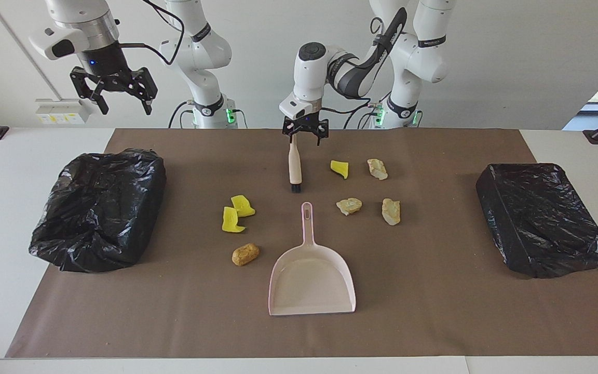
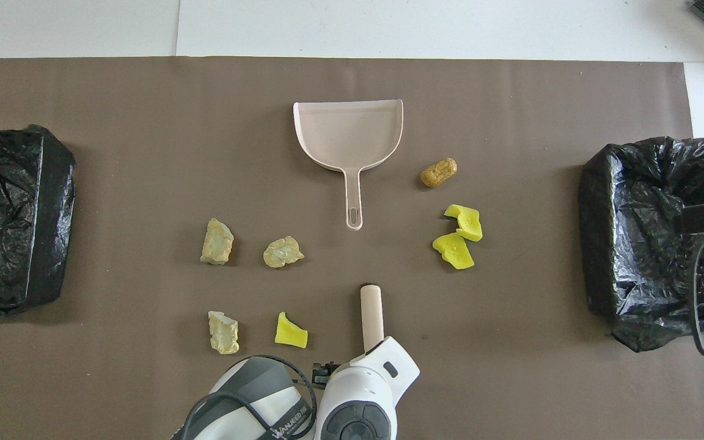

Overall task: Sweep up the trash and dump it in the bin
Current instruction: 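Grasp the beige brush handle with the left gripper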

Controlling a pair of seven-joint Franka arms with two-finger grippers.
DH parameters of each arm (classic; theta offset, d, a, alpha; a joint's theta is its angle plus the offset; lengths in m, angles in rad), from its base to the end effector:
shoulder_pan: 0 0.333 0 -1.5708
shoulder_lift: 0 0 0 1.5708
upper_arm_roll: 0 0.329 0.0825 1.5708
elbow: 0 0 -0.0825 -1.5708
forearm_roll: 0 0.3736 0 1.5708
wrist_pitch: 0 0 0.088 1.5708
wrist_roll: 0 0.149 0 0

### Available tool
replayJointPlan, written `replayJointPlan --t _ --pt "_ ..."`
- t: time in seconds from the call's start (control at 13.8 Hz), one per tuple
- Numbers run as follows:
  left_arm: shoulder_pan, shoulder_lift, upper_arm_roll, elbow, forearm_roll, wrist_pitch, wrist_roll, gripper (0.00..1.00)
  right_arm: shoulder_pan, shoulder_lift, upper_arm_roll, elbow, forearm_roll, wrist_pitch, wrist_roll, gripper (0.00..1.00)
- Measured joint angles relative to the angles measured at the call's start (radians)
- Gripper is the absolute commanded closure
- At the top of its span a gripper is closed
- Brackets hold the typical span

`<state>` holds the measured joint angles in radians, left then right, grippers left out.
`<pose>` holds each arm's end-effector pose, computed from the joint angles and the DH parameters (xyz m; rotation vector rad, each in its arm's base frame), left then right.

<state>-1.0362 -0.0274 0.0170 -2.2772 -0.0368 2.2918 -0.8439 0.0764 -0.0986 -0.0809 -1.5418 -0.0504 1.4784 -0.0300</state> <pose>0.2657 -0.4356 0.3486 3.0820 -0.2340 0.0032 0.5030 -0.0125 0.6520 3.0983 0.0313 0.0529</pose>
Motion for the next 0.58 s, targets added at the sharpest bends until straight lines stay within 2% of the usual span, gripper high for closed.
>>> replayJointPlan --t 0.15,0.58 --pt "-0.019 0.0 0.0 0.0 -0.039 0.002 -0.002 0.07 0.0 0.0 0.0 0.0 0.0 0.0 0.0 0.0" --pt "-0.063 0.012 -0.001 -0.015 -0.057 0.029 -0.032 0.1 -0.001 0.0 -0.002 0.0 0.0 0.0 0.0 0.0"
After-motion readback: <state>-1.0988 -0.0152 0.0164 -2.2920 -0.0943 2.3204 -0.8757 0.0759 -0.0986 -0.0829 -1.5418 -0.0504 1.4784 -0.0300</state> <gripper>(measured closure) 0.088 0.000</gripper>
